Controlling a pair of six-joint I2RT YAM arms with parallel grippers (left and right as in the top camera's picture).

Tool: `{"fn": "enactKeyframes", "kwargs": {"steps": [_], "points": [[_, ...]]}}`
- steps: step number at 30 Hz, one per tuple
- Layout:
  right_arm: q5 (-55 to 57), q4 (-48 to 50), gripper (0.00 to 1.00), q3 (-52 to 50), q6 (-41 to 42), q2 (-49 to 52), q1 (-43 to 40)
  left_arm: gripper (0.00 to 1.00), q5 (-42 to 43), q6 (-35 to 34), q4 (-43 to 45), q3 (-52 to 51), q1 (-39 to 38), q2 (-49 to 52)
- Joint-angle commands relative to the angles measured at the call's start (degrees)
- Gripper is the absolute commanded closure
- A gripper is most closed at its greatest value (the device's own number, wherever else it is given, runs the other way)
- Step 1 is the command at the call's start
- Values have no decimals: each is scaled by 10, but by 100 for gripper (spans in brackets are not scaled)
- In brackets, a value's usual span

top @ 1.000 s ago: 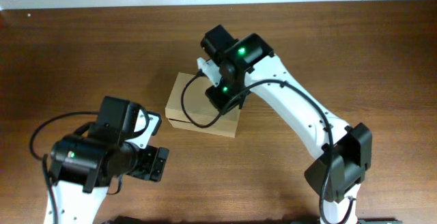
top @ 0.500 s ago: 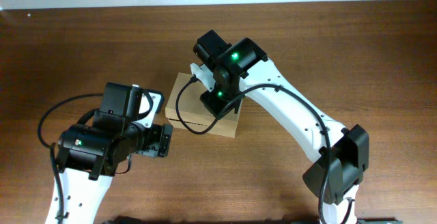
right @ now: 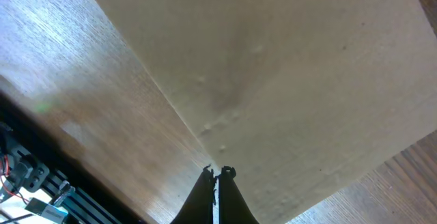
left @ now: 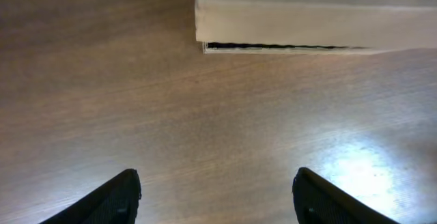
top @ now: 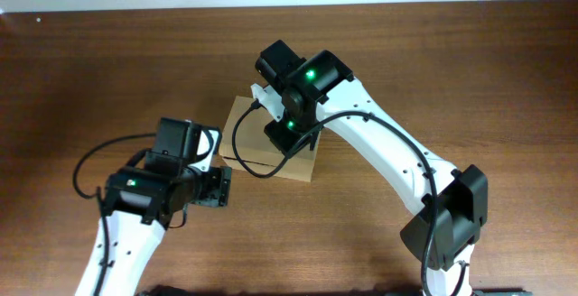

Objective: Pack container
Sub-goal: 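Push the left gripper against the box's front-left edge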

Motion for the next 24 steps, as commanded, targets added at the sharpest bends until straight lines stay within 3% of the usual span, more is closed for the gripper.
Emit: {"fn": "enactKeyframes", "kwargs": {"steps": [1, 14, 24], "points": [[-7, 1, 96, 0, -5, -4, 3, 28, 0, -16, 21, -24, -2, 0], [-7, -1, 96, 23, -5, -6, 3, 28, -7, -15, 106, -76, -2, 0], [-7, -5, 96, 50, -6, -6, 3, 28, -6, -15, 111, -137, -2, 0]]}}
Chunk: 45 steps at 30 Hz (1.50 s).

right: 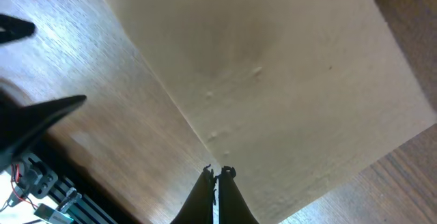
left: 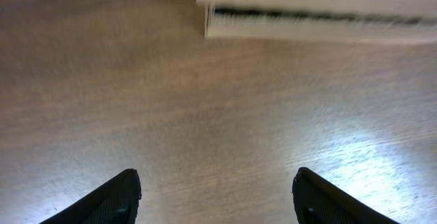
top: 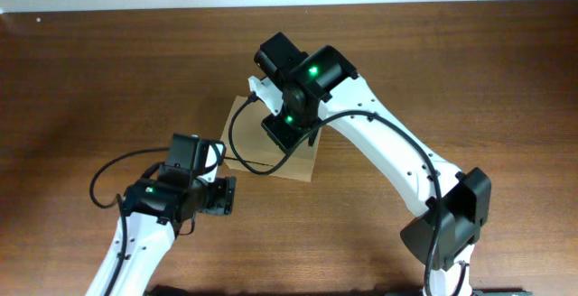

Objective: Pack container

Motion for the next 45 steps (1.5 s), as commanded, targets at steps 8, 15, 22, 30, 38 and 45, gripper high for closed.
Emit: {"fn": "enactKeyframes", "kwargs": {"steps": [8, 15, 22, 30, 38, 45], "points": [[-5, -13, 96, 14, -5, -6, 3, 28, -2, -6, 53, -68, -2, -1], [-5, -15, 96, 14, -5, -6, 3, 29, -2, -5, 111, -91, -2, -1], [-5, -17, 96, 14, -5, -6, 3, 37, -2, -6, 160, -92, -2, -1], [-9, -16, 96, 14, -5, -6, 3, 38, -2, -5, 177, -92, -2, -1], [-10, -12, 96, 14, 2, -6, 3, 43, -2, -6, 212, -115, -2, -1], [-14, -9, 96, 14, 8, -6, 3, 36, 3, -17, 245, -146, -2, -1]]}}
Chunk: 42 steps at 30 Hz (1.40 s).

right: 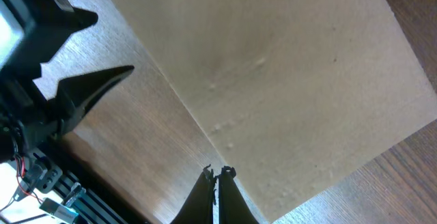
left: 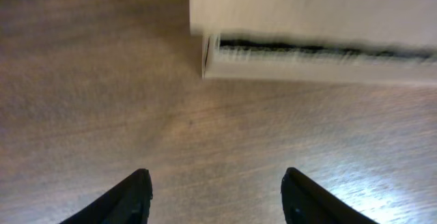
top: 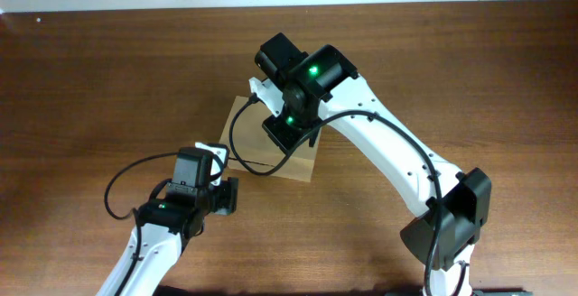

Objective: Pack container

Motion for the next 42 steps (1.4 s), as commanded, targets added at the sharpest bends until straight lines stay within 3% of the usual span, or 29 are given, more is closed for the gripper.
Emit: {"fn": "enactKeyframes", "kwargs": {"steps": [1, 21, 42], "points": [[-9, 3, 96, 14, 4, -6, 3, 36, 3, -8, 8, -5, -2, -1], [-12, 5, 96, 14, 9, -6, 3, 36, -1, -7, 68, -7, -2, 1], [-16, 14, 91, 14, 15, -6, 3, 36, -2, -8, 115, -7, -2, 69]]}}
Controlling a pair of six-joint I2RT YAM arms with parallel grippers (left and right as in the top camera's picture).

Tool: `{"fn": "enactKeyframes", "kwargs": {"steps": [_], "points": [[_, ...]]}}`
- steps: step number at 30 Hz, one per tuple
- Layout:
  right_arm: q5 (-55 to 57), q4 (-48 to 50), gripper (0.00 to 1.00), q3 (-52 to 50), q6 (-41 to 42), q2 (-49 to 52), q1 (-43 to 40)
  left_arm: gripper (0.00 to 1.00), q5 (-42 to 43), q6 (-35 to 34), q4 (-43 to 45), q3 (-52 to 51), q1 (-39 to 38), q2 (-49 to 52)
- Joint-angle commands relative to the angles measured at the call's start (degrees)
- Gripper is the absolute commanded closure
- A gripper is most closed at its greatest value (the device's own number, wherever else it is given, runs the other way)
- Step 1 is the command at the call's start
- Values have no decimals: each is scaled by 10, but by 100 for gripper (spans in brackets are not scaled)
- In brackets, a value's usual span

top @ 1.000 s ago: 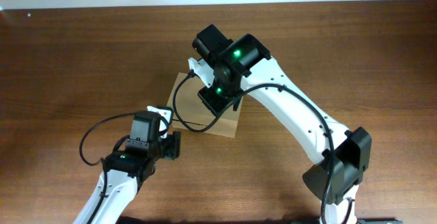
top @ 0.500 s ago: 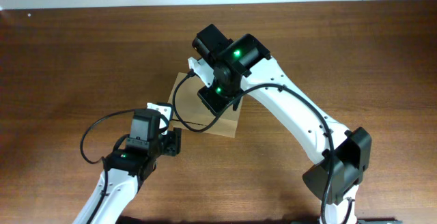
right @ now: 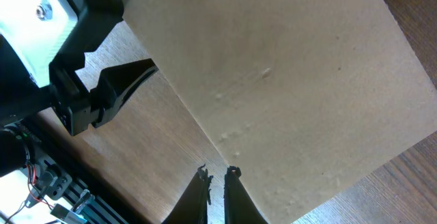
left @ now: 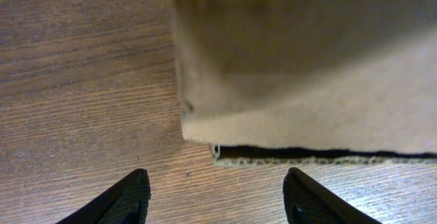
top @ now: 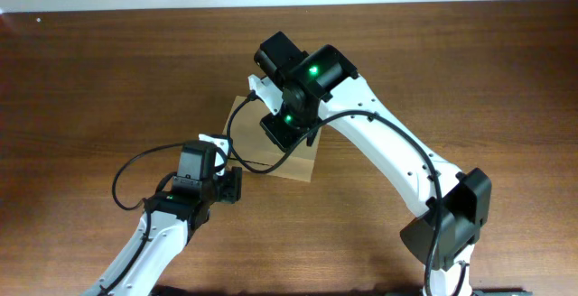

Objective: Pack container

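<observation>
A closed tan cardboard box (top: 300, 164) lies mid-table, largely under my right arm. In the left wrist view its near corner (left: 198, 118) fills the top, with a dark slit under the flap edge (left: 321, 154). My left gripper (left: 217, 200) is open, low over the wood, just short of that corner with nothing between its fingers. My right gripper (right: 218, 175) hovers over the box top (right: 293, 80) near its edge, its fingers parted by a narrow gap and holding nothing. My left gripper (right: 126, 80) also shows in the right wrist view, beside the box.
The brown wooden table (top: 470, 70) extends on all sides of the box. A black cable (top: 242, 156) loops from my right wrist across the box's left part. The table's front edge and some frame parts (right: 41, 183) show at the lower left of the right wrist view.
My left gripper has come closer to the box's corner, which now looms large in its view. My right gripper's fingers, touching before, now stand slightly apart.
My left gripper was open on the table left of the box, some way off, while my right gripper hung shut over the box top. At each moment the left gripper stood nearer the box's near-left corner. The right fingers have now parted.
</observation>
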Motion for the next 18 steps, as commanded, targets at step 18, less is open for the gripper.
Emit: {"fn": "enactKeyframes", "kwargs": {"steps": [18], "points": [[-5, 2, 88, 14, 5, -6, 3, 36, -2, -7, 50, -5, -2, 3]]}}
